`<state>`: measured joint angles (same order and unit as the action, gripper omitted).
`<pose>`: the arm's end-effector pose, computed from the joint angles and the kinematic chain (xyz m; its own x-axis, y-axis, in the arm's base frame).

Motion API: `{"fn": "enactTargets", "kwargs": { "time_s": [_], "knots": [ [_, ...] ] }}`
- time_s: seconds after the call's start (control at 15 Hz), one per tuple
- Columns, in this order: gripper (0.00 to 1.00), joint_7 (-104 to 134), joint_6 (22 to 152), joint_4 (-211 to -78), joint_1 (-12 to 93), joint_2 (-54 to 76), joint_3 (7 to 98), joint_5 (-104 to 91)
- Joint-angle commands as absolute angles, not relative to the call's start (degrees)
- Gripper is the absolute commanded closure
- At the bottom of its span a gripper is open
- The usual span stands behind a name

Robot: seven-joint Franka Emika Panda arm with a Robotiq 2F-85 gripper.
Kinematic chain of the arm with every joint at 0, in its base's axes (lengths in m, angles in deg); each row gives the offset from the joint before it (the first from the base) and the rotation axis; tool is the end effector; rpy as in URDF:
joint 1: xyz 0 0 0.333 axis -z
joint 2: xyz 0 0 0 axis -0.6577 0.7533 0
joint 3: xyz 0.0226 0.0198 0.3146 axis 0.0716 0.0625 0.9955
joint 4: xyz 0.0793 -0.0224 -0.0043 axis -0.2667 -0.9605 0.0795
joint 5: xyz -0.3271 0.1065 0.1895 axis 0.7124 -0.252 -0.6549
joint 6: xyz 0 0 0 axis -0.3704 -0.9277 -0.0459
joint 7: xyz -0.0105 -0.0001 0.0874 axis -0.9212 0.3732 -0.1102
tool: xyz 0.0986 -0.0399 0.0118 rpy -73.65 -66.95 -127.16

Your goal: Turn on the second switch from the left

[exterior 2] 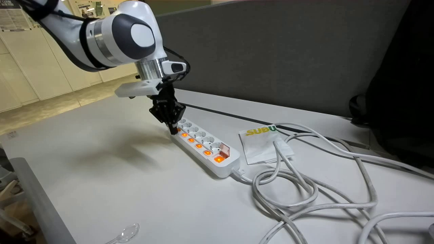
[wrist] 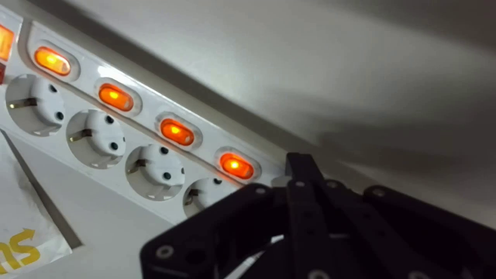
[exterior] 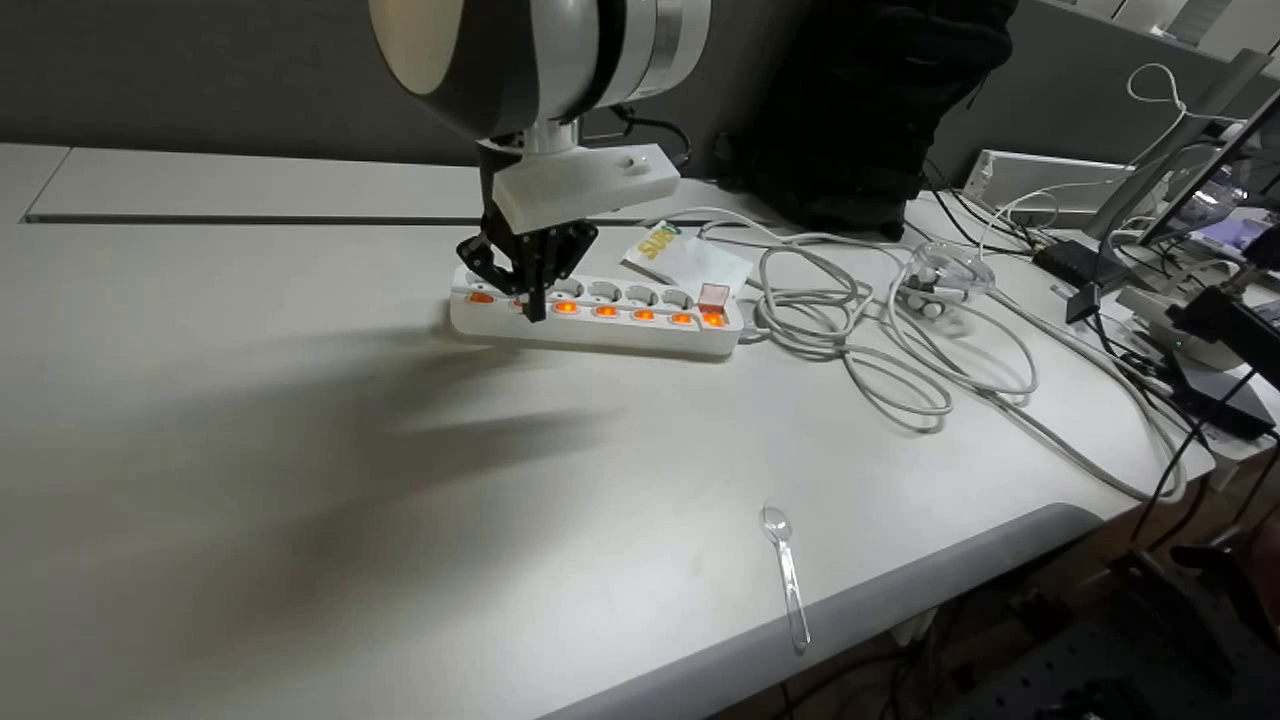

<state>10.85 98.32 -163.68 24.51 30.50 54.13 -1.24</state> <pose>0.5926 0.1499 0.1499 0.9756 0.2178 -0.0275 0.2195 -0.9695 0.1090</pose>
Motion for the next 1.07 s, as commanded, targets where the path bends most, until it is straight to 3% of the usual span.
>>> {"fn": "enactTargets", "kwargs": {
  "time_s": [0.0, 1.0],
  "knots": [
    [1.00, 8.0, 92.7, -158.5, 23.0, 34.6, 53.7, 2.1],
    [1.00, 7.9, 109.2, -164.8, 22.9, 29.2, 54.6, 1.7]
  ]
}}
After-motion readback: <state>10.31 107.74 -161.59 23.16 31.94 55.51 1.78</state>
